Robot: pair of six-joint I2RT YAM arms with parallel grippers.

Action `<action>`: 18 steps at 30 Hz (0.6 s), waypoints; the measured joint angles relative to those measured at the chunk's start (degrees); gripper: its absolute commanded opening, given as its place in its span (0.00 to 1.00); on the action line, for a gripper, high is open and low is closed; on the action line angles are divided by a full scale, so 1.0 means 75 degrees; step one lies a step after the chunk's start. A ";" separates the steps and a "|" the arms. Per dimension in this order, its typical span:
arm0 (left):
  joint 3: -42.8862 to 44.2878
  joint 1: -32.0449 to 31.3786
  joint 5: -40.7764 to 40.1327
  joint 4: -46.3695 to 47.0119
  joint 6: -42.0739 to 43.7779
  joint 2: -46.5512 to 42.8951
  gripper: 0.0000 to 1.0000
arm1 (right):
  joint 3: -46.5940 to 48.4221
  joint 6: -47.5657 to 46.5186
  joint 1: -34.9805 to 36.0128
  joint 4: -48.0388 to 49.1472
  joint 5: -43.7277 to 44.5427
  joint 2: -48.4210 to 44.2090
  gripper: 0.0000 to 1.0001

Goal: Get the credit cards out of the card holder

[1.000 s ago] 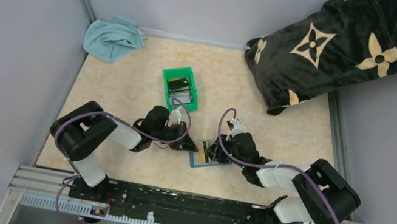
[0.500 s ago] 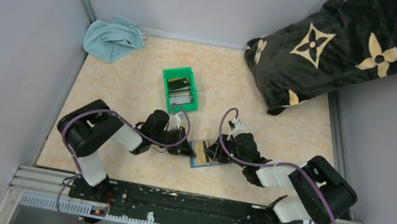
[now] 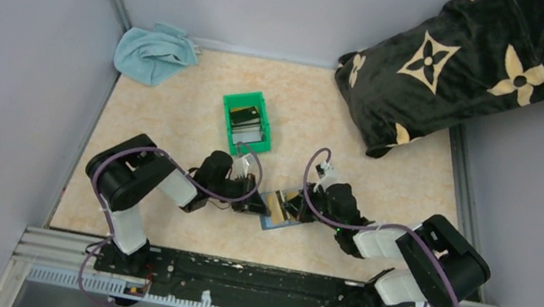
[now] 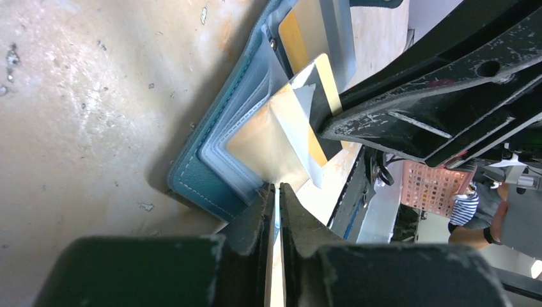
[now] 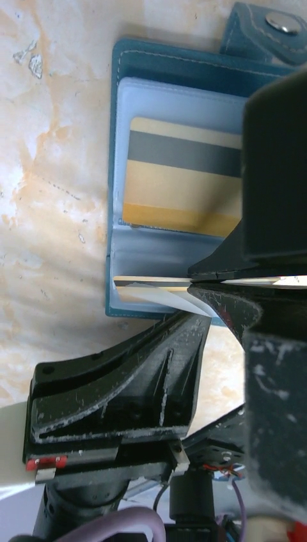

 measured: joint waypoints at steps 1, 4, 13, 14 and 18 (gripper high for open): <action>0.0000 -0.0003 -0.0003 0.0003 0.0000 0.0000 0.14 | -0.0009 0.0015 -0.0009 0.0047 -0.0038 -0.0009 0.00; 0.0000 -0.0003 -0.0009 0.0000 0.0000 0.0000 0.14 | -0.0096 0.0108 -0.0154 0.0154 -0.0216 -0.0076 0.00; 0.0000 -0.0006 -0.0131 -0.0277 0.0093 -0.0216 0.25 | -0.0236 0.0096 -0.1032 -0.0306 -0.0414 -0.0874 0.00; 0.0000 -0.0006 -0.0160 -0.0358 0.0119 -0.0283 0.32 | -0.0233 0.0050 -0.1046 -0.0455 -0.0382 -0.1037 0.00; 0.0000 -0.0012 -0.0423 -0.0819 0.0289 -0.0848 0.54 | -0.0175 -0.0099 -0.1052 -0.1078 -0.0224 -0.1620 0.00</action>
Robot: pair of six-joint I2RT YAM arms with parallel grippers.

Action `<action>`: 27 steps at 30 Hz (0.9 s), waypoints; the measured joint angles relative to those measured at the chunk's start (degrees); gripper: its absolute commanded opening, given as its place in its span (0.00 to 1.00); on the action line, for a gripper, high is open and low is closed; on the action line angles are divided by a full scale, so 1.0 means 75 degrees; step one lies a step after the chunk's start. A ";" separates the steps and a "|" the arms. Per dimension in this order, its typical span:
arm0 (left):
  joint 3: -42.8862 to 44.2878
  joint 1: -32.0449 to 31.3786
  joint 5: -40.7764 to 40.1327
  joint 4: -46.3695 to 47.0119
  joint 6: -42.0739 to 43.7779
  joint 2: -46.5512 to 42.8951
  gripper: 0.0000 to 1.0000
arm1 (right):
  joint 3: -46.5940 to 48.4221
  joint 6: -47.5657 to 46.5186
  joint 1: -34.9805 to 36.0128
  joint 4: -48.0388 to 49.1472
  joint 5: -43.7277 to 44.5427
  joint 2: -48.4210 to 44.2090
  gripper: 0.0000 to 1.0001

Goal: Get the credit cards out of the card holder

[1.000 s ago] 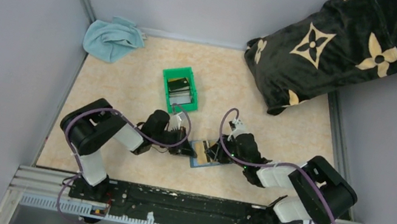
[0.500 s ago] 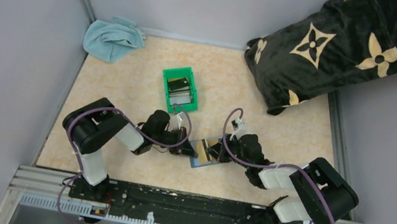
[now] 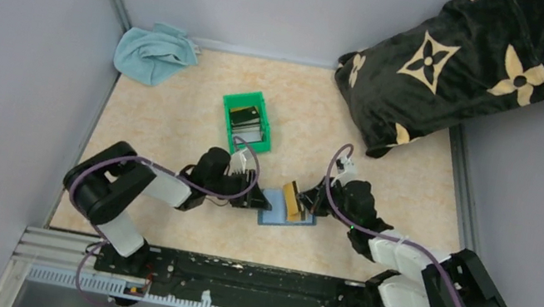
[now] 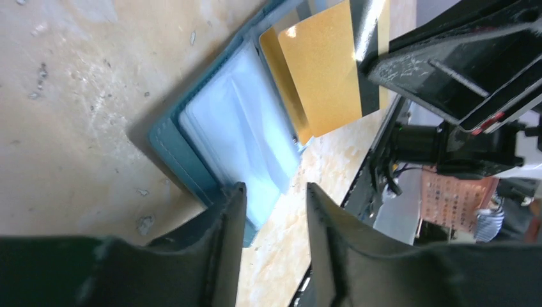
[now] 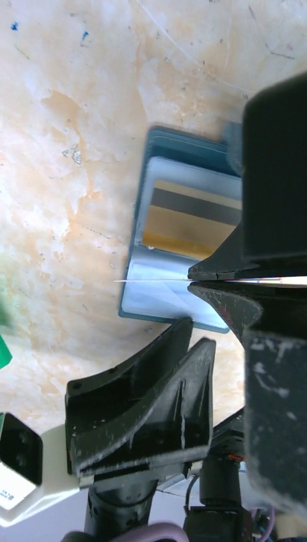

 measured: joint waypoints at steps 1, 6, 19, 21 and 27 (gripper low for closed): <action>0.0000 0.0000 -0.0114 -0.0154 0.0073 -0.0221 0.59 | 0.0061 -0.0041 0.0000 -0.0189 0.0032 -0.0140 0.00; 0.0003 0.0006 -0.0679 -0.0933 0.0466 -0.1466 0.67 | 0.0825 -0.0294 0.0000 -0.0938 0.0128 -0.0382 0.00; 0.0530 0.0935 -0.0772 -0.1923 0.1740 -0.3191 0.77 | 0.1696 -0.1285 -0.0006 -0.1743 -0.2040 -0.0597 0.00; 0.0557 0.1058 -0.0676 -0.2104 0.1996 -0.3483 0.77 | 0.1696 -0.1341 -0.0009 -0.1734 -0.2783 -0.0647 0.00; 0.0848 0.1026 0.0606 -0.2288 0.2620 -0.3870 0.71 | 0.1696 -0.1128 -0.0009 -0.1306 -0.4497 -0.0667 0.00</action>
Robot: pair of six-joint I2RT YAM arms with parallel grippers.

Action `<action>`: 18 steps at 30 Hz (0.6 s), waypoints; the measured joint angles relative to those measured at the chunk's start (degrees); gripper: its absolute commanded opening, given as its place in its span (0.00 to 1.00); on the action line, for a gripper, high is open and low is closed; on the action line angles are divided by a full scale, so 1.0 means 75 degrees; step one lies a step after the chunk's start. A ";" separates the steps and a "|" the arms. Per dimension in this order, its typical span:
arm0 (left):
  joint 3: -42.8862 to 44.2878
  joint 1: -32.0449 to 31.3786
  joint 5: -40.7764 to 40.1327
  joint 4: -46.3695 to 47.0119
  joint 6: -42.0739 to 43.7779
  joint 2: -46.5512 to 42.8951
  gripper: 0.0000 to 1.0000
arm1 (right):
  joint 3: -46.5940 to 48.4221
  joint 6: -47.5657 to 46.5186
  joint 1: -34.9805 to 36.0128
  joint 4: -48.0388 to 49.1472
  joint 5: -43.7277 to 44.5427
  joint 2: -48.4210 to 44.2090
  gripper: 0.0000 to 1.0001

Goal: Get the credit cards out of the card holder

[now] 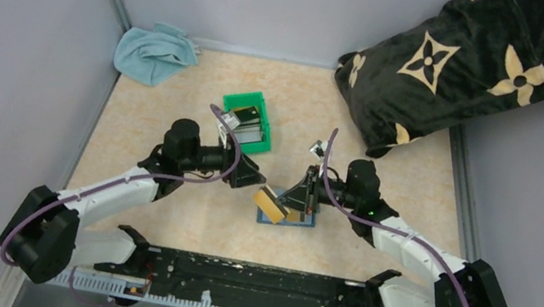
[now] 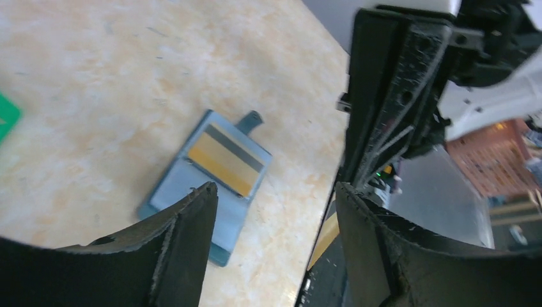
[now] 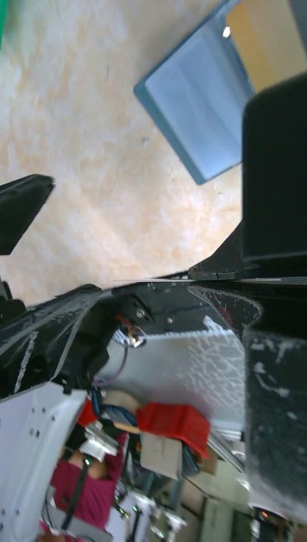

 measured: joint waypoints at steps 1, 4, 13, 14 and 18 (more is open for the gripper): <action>-0.0003 -0.0029 0.0265 0.0047 0.0047 -0.0015 0.69 | 0.0000 0.0105 0.0000 0.0157 -0.0219 0.0047 0.00; -0.0070 -0.0175 0.0912 0.0239 0.0128 -0.0131 0.67 | 0.0000 0.0452 0.0000 0.0629 -0.0723 0.0283 0.00; -0.0259 -0.0530 0.1842 0.0746 0.0300 -0.0662 0.50 | -0.0003 0.1218 0.0000 0.1603 -0.1390 0.0527 0.00; -0.0271 -0.0545 0.1886 0.0781 0.0289 -0.0659 0.49 | -0.0003 0.1259 0.0000 0.1649 -0.1411 0.0527 0.00; -0.0297 -0.0562 0.2014 0.0857 0.0306 -0.0595 0.40 | -0.0003 0.1341 0.0000 0.1714 -0.1472 0.0527 0.00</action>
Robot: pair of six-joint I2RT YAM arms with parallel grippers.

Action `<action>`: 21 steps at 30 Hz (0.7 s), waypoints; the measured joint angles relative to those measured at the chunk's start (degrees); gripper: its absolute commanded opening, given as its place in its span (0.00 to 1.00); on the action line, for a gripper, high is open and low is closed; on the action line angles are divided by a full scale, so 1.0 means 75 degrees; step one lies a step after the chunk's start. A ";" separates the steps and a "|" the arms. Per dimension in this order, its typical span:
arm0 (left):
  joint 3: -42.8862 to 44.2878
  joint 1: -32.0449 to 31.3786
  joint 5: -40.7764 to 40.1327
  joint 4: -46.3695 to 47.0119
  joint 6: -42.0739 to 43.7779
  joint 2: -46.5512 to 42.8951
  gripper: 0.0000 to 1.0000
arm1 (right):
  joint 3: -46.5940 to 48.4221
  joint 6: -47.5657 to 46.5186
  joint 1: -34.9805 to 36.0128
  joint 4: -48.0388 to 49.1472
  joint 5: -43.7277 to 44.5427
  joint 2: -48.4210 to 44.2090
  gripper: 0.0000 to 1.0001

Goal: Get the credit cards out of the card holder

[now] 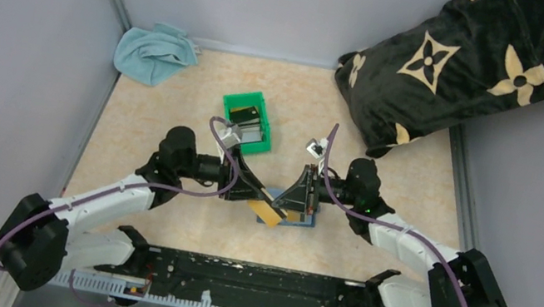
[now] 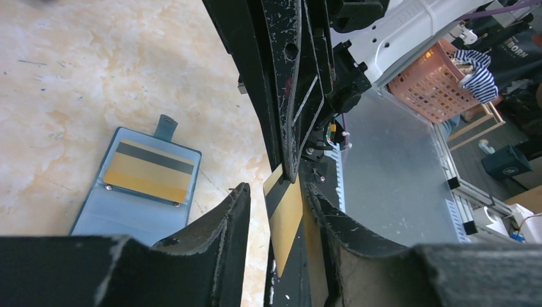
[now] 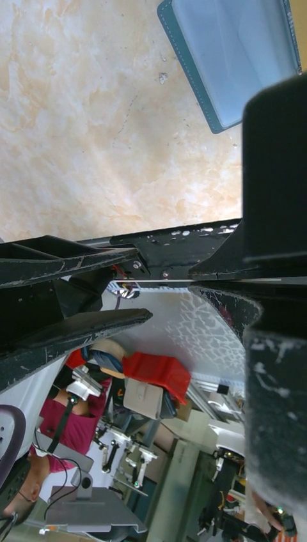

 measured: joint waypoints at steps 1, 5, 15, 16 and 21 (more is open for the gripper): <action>0.0000 -0.0009 0.0009 0.0000 0.0000 0.0029 0.39 | 0.0000 0.0012 0.0000 0.0000 -0.0012 0.0000 0.00; -0.0003 -0.0029 0.0026 -0.0006 -0.0003 0.0099 0.27 | 0.0000 0.0017 0.0000 0.0000 -0.0029 0.0003 0.00; -0.0099 -0.0044 -0.0329 -0.0003 0.0058 -0.0064 0.00 | 0.0000 0.0023 -0.0006 0.0082 -0.0032 0.0131 0.00; -0.0122 -0.0047 -0.0353 0.0017 0.0055 -0.0076 0.00 | 0.0000 0.0023 -0.0006 0.0090 -0.0032 0.0131 0.00; -0.0195 -0.0061 -0.0530 0.0125 0.0055 -0.0085 0.00 | -0.0006 -0.0003 -0.0015 0.0044 0.0207 0.0108 0.19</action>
